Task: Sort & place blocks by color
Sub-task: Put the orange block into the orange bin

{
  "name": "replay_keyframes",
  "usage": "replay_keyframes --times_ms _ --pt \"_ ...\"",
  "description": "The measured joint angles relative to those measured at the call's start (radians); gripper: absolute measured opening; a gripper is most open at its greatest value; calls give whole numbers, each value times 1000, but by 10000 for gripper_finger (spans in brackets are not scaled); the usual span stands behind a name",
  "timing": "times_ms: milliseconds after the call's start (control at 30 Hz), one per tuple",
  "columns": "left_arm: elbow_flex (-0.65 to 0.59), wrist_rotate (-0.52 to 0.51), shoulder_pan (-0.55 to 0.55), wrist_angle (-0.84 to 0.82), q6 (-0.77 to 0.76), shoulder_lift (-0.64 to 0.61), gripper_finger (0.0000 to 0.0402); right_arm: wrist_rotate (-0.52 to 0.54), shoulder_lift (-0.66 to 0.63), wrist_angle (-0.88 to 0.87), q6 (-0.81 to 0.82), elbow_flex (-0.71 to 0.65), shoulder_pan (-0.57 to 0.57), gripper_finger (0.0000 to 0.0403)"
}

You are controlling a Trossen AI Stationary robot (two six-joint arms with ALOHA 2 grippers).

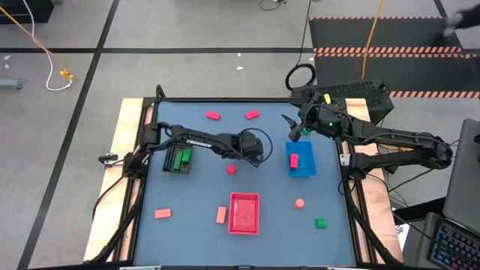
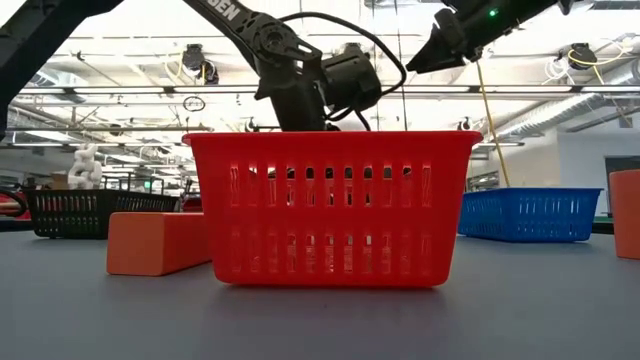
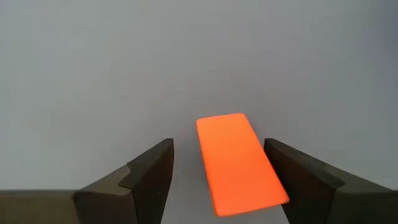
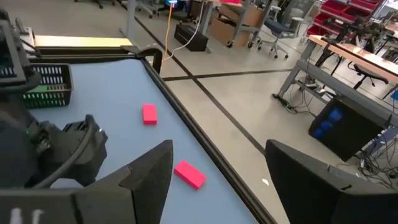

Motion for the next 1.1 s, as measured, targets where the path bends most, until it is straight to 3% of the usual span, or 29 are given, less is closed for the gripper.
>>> replay_keyframes --times_ms 100,200,467,667,867,1100 --pt "0 1 -1 -10 5 0 201 0 0 1 -5 0 0 248" --pt "0 1 -6 -9 27 0 133 0 0 1 -12 0 0 248" --pt "7 114 -7 -4 114 -17 130 0 0 1 -22 0 0 248" --pt "62 218 -63 -85 182 -126 130 0 -3 -2 -41 0 0 248" --pt "114 216 -204 -246 125 -259 130 0 -24 -40 -48 0 0 248" --pt "114 90 -399 -256 37 -303 130 -3 -44 -139 47 2 5 248"
